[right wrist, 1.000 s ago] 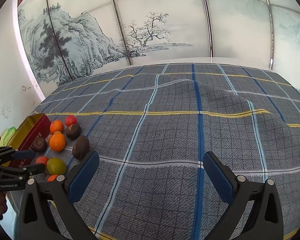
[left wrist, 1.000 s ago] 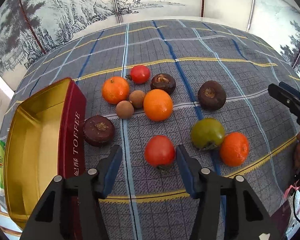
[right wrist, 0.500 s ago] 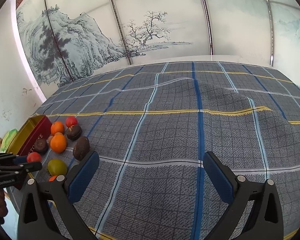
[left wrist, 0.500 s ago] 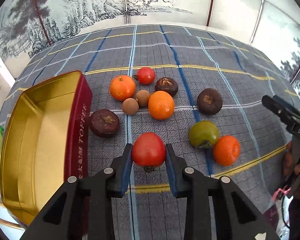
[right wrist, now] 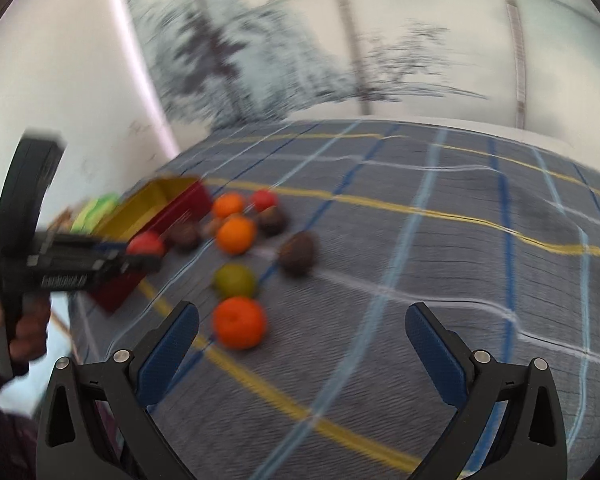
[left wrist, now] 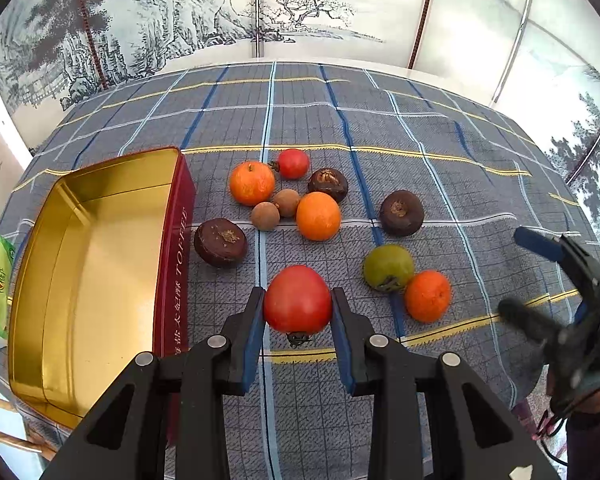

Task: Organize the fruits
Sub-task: 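Carry the tomato over the gold tin with the left gripper while the right gripper grasps the green fruit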

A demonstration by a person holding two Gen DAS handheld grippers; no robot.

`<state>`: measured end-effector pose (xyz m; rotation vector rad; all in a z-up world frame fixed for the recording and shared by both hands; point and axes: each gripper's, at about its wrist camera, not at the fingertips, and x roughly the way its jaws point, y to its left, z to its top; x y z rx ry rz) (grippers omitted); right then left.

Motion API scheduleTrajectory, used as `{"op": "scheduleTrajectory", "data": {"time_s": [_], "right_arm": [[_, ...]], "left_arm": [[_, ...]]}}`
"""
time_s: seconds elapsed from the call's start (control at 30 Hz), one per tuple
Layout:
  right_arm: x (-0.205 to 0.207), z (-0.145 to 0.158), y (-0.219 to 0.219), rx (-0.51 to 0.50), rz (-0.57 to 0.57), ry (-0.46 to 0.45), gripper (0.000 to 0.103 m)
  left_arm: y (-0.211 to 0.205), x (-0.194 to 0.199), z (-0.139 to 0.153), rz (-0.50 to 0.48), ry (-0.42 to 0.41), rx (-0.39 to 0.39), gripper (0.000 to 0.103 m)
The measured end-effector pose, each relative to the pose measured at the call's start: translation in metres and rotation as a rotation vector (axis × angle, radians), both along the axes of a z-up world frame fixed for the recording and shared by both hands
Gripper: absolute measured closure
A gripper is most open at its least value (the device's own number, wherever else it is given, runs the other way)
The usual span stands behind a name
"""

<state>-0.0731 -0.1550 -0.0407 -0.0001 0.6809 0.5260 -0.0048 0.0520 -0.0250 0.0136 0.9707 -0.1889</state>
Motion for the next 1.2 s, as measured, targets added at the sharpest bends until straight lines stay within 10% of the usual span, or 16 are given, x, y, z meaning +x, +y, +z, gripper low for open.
{"op": "scheduleTrajectory", "data": {"time_s": [0.73,1.03,1.1,1.2], "right_arm": [[0.008,-0.003,0.044,-0.092,0.105,0.005,0.006],[0.039,-0.02,0.081,-0.166,0.184,0.075,0.031],[0.046,-0.028,0.086,-0.198,0.175,0.113,0.057],[0.051,-0.036,0.09,-0.202,0.182,0.147,0.063]], "left_arm": [[0.019,-0.013,0.019,0.021,-0.036,-0.038,0.075],[0.039,-0.017,0.033,0.044,-0.066,-0.038,0.075],[0.044,-0.018,0.035,0.052,-0.072,-0.036,0.075],[0.056,-0.015,0.036,0.072,-0.078,-0.023,0.075]]}}
